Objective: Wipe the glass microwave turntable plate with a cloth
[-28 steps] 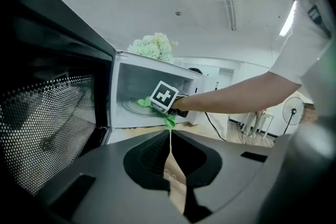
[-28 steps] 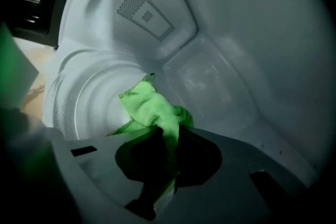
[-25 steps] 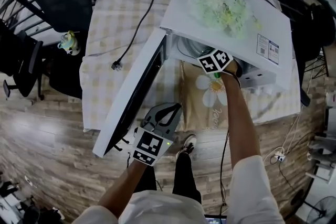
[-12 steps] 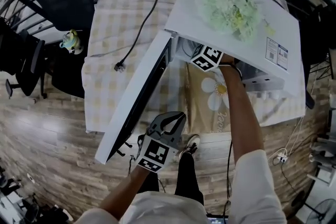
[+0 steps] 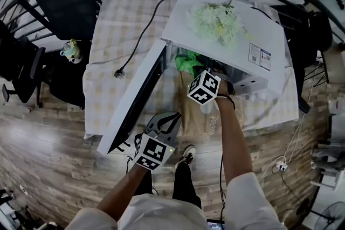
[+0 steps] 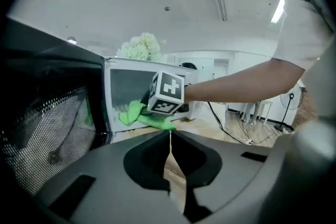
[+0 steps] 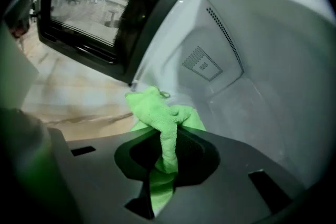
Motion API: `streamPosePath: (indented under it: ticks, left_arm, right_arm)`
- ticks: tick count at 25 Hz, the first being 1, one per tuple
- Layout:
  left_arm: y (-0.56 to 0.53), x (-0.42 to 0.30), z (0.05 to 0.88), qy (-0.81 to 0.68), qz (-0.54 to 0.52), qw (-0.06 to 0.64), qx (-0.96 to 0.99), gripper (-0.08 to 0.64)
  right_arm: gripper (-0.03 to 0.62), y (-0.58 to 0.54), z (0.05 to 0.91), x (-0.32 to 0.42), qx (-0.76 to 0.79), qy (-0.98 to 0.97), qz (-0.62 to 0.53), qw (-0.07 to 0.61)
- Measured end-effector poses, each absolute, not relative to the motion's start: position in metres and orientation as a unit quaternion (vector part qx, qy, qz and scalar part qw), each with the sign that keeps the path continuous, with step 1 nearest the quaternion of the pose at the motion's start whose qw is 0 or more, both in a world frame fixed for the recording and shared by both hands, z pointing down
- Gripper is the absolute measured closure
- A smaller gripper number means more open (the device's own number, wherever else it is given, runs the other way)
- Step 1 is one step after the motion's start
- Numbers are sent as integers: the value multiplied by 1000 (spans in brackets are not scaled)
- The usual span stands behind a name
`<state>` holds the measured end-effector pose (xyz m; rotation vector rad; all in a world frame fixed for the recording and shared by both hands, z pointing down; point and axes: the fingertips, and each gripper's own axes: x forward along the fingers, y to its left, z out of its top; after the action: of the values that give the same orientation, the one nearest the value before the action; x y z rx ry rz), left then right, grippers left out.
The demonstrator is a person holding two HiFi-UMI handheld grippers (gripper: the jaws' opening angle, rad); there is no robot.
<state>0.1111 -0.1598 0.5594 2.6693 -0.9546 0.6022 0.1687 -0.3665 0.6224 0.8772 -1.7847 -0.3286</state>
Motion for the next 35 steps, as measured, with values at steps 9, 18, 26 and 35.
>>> streamPosePath:
  ticks: [9,18,26,35]
  left_arm:
    - [-152,115,481,-336,173,70,923,535]
    - [-160,111,375,-335,134,16,932,535]
    - [-184,97,304,-347,111,-45,930,535]
    - [-182,100,247,-337,67,-92,935,535]
  right_arm:
    - [528,-267,576,218,441,-763,4,472]
    - [528,-181,459,273,571,-744,69,341]
    - [528,-156,337,283,623,-734,1,270]
    - [528,-132,249,259,630,-744,-53,217]
